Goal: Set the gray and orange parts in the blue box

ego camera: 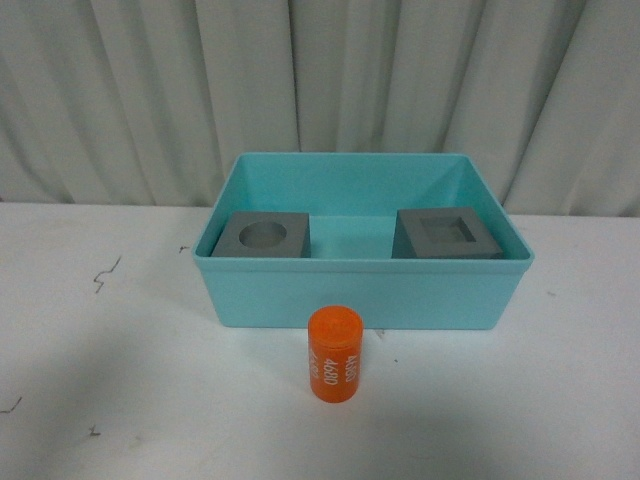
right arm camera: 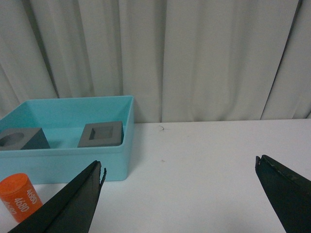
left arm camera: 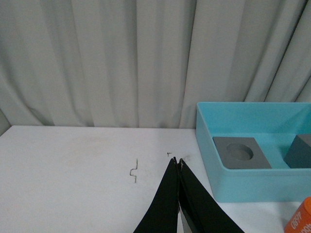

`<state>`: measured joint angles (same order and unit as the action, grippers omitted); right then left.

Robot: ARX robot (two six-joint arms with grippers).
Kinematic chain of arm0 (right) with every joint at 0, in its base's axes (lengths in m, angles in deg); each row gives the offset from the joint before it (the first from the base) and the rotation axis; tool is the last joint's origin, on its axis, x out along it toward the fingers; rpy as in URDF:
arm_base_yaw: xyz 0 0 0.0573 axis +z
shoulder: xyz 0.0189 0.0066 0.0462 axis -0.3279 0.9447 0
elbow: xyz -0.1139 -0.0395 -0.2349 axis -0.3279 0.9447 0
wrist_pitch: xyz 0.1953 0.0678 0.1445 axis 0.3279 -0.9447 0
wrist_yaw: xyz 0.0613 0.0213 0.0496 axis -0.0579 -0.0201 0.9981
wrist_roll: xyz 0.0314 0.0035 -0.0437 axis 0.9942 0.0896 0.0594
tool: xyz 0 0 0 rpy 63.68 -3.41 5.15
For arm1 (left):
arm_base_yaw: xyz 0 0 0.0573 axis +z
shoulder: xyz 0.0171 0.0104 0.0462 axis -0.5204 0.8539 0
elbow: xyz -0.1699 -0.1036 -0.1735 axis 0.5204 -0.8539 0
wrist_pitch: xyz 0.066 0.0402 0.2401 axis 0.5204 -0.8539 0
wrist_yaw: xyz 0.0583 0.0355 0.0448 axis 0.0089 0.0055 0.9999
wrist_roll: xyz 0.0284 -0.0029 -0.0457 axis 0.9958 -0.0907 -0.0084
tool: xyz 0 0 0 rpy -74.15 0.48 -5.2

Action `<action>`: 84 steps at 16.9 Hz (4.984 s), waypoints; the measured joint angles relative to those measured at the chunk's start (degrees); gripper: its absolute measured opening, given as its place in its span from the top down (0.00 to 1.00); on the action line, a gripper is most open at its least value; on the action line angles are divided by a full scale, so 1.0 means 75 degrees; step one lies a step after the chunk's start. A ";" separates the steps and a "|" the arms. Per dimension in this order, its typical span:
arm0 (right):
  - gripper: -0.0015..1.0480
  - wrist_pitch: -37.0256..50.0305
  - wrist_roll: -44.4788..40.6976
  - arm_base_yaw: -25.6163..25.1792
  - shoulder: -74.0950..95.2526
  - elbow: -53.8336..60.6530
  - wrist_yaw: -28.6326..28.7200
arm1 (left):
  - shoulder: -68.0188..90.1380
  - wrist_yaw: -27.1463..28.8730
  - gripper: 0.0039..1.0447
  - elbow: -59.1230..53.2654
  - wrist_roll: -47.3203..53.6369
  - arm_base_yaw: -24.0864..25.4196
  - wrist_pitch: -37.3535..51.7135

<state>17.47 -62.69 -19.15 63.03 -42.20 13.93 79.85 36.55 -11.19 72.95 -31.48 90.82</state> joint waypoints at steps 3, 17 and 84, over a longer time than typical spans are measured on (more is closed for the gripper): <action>0.06 0.0003 0.0000 0.0000 0.0000 0.0000 0.0000 | -0.0729 0.0003 0.99 -0.0265 0.0000 0.0000 -0.0396; 0.06 0.0003 0.0003 0.0000 0.0000 0.0000 0.0000 | -0.3343 0.0003 0.99 -0.0743 0.0000 0.0000 -0.2401; 0.87 -0.1609 0.0504 0.3704 1.5851 -0.9431 0.1839 | -0.5126 0.0003 0.06 -0.0737 0.0006 0.0015 -0.4266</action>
<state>5.40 -58.91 8.63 181.91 -112.93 27.72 41.40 36.57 -16.72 72.99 -31.37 58.82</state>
